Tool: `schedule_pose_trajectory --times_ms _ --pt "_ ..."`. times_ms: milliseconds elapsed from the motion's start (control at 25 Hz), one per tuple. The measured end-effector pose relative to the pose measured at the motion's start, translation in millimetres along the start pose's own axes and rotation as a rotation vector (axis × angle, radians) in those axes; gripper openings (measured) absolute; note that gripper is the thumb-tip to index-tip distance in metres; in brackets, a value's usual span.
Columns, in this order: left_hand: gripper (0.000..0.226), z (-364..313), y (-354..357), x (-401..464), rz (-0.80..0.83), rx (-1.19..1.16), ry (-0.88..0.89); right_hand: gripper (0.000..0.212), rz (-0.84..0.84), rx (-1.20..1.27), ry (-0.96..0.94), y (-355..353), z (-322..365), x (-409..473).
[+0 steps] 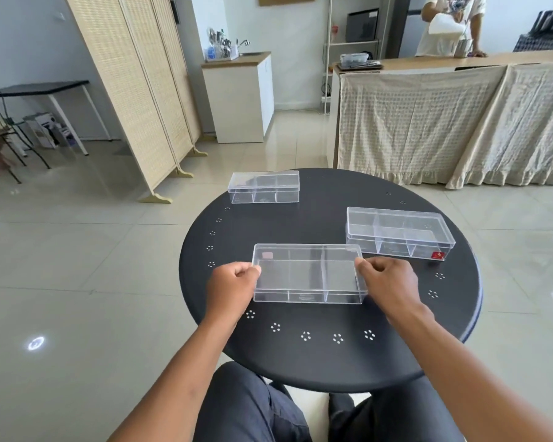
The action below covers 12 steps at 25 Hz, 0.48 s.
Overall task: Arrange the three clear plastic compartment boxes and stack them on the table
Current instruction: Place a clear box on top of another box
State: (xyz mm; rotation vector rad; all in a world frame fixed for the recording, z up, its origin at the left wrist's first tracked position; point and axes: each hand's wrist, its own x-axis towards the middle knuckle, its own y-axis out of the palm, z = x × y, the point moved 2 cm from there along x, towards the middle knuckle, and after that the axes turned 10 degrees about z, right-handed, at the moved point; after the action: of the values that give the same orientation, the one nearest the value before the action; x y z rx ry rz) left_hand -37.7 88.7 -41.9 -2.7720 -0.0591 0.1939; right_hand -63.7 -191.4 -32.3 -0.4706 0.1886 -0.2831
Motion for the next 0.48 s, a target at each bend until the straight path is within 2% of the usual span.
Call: schedule_pose_trajectory --times_ms 200,320,480 --pt "0.021 -8 -53 40 -0.180 -0.021 0.047 0.041 0.044 0.054 -0.076 47 47 35" --pt "0.026 -15 -72 79 -0.218 -0.034 0.052 0.043 0.054 0.072 -0.119 73 74 72" --pt "0.020 -21 -77 144 -0.214 0.012 0.050 0.042 0.022 0.067 -0.086 91 95 124"
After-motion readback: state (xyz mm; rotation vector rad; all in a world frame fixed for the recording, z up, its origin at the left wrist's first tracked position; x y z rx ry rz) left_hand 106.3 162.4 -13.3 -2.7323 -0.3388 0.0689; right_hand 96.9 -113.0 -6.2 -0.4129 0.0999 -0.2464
